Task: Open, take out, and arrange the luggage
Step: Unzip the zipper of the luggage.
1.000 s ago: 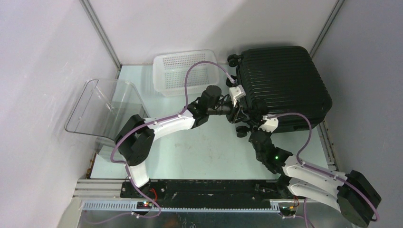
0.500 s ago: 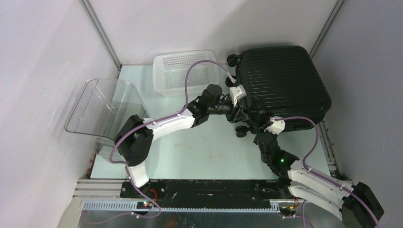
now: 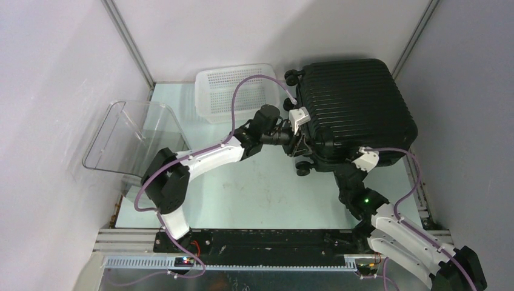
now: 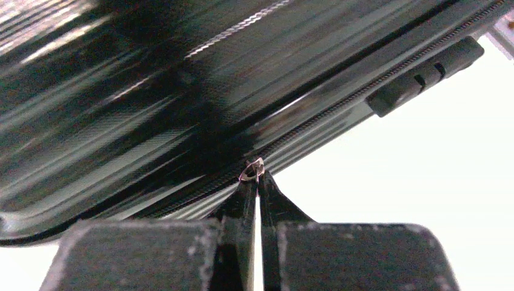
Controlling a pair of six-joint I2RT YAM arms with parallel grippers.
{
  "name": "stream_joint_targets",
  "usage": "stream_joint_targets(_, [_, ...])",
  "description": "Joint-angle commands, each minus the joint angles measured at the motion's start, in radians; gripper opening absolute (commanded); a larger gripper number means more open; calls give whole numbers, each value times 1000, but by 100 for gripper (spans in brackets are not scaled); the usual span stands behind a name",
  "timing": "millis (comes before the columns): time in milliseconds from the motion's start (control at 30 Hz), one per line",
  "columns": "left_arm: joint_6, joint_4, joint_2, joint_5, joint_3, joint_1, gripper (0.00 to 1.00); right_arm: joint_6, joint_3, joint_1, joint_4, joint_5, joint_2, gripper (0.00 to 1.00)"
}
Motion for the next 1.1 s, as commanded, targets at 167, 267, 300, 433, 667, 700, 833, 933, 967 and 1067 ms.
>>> stream_joint_targets(167, [22,-52,-122,-13,35,30,0,70,70,-214,-115,22,-124,0])
stream_joint_targets(267, [26,-57,-130,0,28,31,0,64,93,-312,-144,-32,-147,0])
stream_joint_targets(300, [28,-56,-130,7,27,31,0,59,100,-327,-159,-50,-148,0])
stream_joint_targets(433, [24,-52,-134,22,24,34,0,59,118,-418,-194,-91,-151,0])
stream_joint_targets(667, [22,-72,-143,49,23,37,0,109,130,-612,-295,-157,-169,0])
stream_joint_targets(700, [22,-73,-143,53,20,37,0,107,130,-631,-303,-169,-181,0])
stream_joint_targets(833, [25,-77,-150,67,13,36,0,89,134,-756,-324,-208,-213,0])
stream_joint_targets(933, [10,-71,-161,79,-10,36,0,89,151,-827,-361,-235,-217,0])
stream_joint_targets(967, [8,-68,-166,84,-20,36,0,88,159,-868,-383,-241,-219,0])
stream_joint_targets(1067, [13,-76,-175,87,-25,36,0,77,177,-930,-426,-268,-227,0])
